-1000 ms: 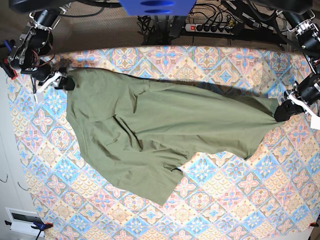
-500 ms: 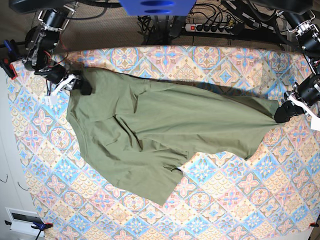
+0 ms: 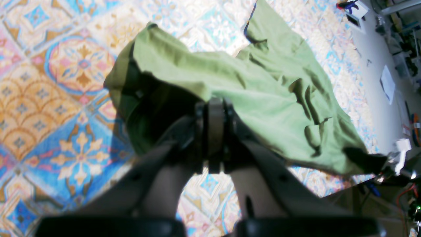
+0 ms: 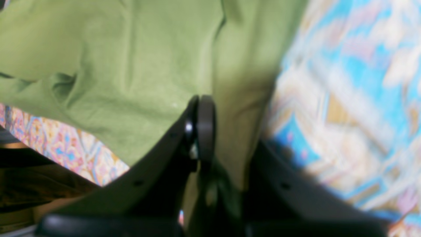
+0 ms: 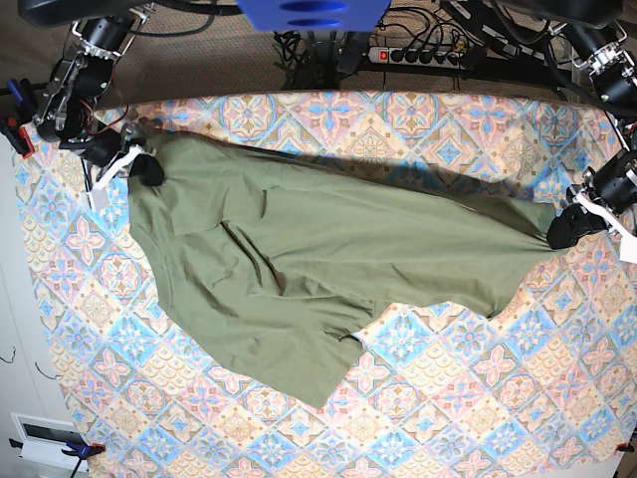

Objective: Layout the t-shirt on the table in an organized manner, then fold the t-shirt properly
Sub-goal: 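Hold the shirt corners with both grippers and tension the fabric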

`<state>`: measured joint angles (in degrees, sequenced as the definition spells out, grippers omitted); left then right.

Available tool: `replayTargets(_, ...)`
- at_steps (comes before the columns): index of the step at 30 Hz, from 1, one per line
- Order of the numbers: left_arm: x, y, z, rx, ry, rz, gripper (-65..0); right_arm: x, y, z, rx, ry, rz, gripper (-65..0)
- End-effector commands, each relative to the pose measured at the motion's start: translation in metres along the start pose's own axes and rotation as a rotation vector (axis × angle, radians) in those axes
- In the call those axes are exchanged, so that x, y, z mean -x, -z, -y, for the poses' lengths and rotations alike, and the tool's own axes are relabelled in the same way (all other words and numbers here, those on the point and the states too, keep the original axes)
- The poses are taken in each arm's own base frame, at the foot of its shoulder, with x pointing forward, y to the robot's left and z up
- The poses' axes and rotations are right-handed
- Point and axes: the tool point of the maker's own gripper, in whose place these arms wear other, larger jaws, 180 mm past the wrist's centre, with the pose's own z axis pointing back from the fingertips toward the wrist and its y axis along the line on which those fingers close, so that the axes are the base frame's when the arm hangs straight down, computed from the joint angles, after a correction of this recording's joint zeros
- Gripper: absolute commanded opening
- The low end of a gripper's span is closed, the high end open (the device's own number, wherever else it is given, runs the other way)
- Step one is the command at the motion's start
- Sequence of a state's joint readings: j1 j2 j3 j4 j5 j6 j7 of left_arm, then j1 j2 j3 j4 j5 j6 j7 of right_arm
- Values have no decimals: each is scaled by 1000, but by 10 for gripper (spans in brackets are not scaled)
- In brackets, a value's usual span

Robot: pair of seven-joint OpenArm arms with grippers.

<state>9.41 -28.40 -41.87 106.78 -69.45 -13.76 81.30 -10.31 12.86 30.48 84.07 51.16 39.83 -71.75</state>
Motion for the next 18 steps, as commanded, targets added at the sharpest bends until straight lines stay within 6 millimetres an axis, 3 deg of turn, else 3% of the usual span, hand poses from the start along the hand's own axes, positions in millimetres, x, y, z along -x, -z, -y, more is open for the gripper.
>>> replayTargets(1, -16, -5, 5, 12, 31, 46, -650, -13, -5, 1, 2, -22, 38, -638)
replayTargets(4, -16, -5, 5, 12, 31, 46, -650, -15, -5, 0, 2, -23, 45, -608)
replayTargets(9, -16, -5, 5, 12, 31, 46, -650, -5, -1, 7, -1, 21, 27, -478)
replayTargets(12, -16, -5, 5, 12, 31, 46, -650, -6, -2, 13, 7, 48, 38, -439)
replayTargets(15, -16, -5, 5, 12, 31, 46, -650, -10, -3, 16, 13, 57, 49, -458)
replayTargets(18, -16, -5, 5, 12, 31, 46, -650, -9, -3, 16, 12, 56, 48, -574)
